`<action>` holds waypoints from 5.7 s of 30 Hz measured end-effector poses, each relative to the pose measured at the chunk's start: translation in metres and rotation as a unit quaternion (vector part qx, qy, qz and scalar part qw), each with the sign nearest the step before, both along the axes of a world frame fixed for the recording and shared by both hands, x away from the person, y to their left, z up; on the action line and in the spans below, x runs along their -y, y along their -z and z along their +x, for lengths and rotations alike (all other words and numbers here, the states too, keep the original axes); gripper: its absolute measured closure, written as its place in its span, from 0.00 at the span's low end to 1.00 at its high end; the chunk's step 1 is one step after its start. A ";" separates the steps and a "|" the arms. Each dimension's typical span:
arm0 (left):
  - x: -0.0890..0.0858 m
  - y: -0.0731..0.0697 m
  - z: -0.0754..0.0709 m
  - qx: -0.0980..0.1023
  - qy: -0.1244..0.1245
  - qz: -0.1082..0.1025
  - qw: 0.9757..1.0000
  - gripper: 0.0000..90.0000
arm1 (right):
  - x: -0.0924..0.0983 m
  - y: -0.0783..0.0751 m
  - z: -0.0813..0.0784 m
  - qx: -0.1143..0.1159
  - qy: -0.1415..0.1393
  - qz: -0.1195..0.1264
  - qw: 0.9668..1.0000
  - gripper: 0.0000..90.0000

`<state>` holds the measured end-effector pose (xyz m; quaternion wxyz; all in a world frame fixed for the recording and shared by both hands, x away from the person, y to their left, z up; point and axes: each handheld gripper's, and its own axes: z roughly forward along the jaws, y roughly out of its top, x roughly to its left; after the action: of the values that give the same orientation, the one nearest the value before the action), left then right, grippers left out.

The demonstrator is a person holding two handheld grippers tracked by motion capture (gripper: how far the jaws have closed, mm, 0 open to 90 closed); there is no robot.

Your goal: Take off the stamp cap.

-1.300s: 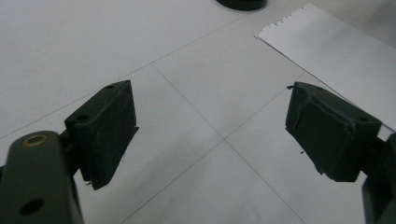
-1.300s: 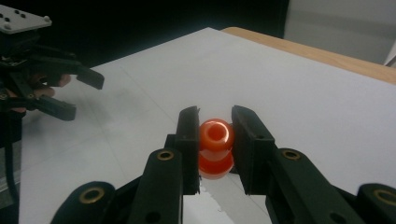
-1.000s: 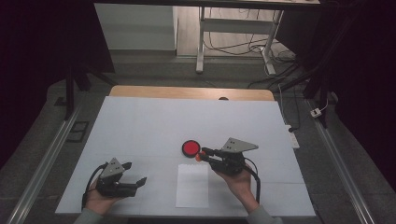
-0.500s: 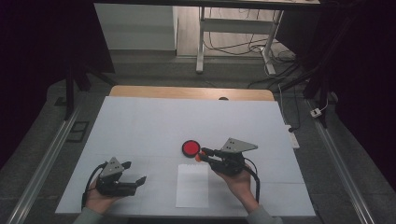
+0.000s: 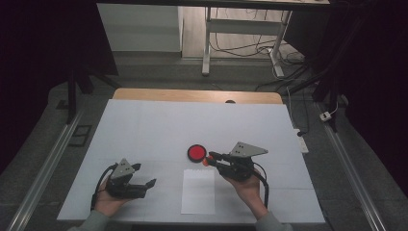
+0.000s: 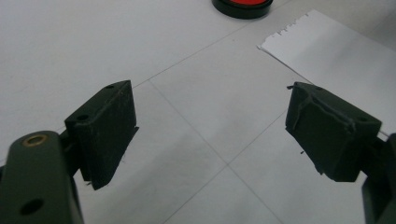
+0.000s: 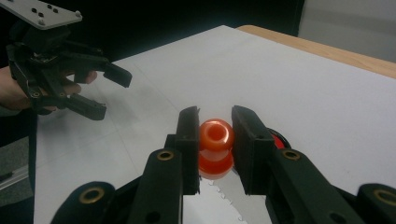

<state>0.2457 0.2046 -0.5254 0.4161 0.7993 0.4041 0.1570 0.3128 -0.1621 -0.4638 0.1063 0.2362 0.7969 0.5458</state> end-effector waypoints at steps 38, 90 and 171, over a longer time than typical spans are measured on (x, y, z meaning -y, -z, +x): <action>0.058 -0.033 0.026 0.028 0.069 0.014 0.997 0.21 | 0.004 -0.002 -0.001 0.006 0.004 0.006 1.000 0.81; 0.118 -0.036 0.037 0.038 0.125 0.030 0.991 0.22 | -0.003 0.001 -0.001 0.001 -0.007 0.011 1.000 0.81; 0.153 -0.035 0.041 0.075 0.143 0.051 0.986 0.68 | -0.008 0.005 -0.003 -0.004 -0.015 0.007 1.000 0.81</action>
<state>0.2871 0.0517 -0.4904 0.4224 0.8549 0.2447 0.1756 0.3096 -0.1541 -0.4688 0.0937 0.2272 0.7966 0.5522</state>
